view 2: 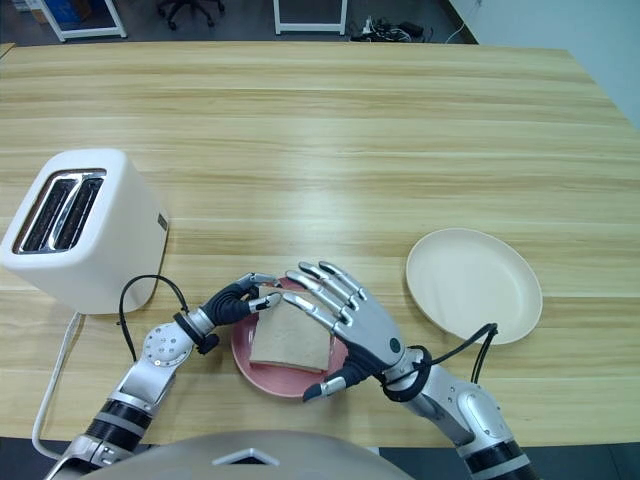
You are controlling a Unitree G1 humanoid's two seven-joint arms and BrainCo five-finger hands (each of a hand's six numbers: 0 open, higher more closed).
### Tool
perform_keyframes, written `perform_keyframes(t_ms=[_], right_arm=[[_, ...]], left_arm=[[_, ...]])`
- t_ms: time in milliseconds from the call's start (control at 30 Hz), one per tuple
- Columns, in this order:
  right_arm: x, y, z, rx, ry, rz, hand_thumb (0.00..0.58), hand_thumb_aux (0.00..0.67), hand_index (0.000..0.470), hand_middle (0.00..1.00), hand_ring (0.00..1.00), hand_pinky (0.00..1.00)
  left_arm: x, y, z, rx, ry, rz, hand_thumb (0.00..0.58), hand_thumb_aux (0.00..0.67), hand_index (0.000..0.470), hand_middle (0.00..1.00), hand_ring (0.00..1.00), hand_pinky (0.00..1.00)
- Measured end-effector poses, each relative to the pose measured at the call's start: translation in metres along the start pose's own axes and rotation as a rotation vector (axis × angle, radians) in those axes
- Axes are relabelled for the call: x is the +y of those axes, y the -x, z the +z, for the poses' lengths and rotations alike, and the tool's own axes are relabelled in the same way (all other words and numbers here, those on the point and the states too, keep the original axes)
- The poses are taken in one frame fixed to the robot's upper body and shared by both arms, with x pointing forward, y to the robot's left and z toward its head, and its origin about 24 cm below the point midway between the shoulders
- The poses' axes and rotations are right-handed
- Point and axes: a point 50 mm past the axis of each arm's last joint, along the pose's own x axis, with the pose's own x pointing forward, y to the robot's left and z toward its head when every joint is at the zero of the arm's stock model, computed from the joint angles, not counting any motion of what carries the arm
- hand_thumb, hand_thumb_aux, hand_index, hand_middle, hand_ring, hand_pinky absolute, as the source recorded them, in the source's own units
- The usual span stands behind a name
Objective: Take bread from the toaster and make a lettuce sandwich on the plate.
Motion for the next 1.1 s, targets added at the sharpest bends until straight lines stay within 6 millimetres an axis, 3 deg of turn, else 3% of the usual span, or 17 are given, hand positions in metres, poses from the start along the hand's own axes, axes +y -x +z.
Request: perform_keyframes(t_ms=[333,667,700,733,767,800,1100], right_arm=[[0.032,0.028,0.008,0.045,-0.181,0.379,0.0,0.0,0.0,0.0,0.0,0.0],[0.036,0.026,-0.003,0.076,-0.17,0.456,0.0,0.0,0.0,0.0,0.0,0.0],[0.037,0.025,-0.004,0.071,-0.169,0.461,0.0,0.0,0.0,0.0,0.0,0.0],[0.038,0.024,-0.004,0.069,-0.17,0.463,0.0,0.0,0.0,0.0,0.0,0.0],[0.039,0.023,-0.004,0.067,-0.173,0.463,0.0,0.0,0.0,0.0,0.0,0.0],[0.04,0.022,-0.005,0.065,-0.174,0.461,0.0,0.0,0.0,0.0,0.0,0.0],[0.042,0.0,-0.022,0.05,-0.142,0.403,0.0,0.0,0.0,0.0,0.0,0.0]], left_arm=[[-0.003,-0.003,-0.004,-0.005,-0.093,0.019,0.58,0.67,0.47,1.0,1.0,1.0],[-0.002,0.0,0.0,0.009,-0.139,0.076,0.58,0.67,0.47,1.0,1.0,1.0],[-0.002,0.002,0.0,0.015,-0.164,0.087,0.58,0.67,0.47,0.92,0.92,0.92],[-0.001,0.004,0.002,0.018,-0.186,0.095,0.568,0.573,0.402,0.76,0.76,0.76],[-0.001,0.005,0.005,0.014,-0.224,0.105,0.018,0.011,0.007,0.2,0.2,0.2],[0.001,0.006,0.009,0.007,-0.268,0.116,0.0,0.0,0.0,0.0,0.0,0.0],[0.017,0.013,0.039,-0.079,-0.52,0.322,0.0,0.0,0.0,0.0,0.0,0.0]])
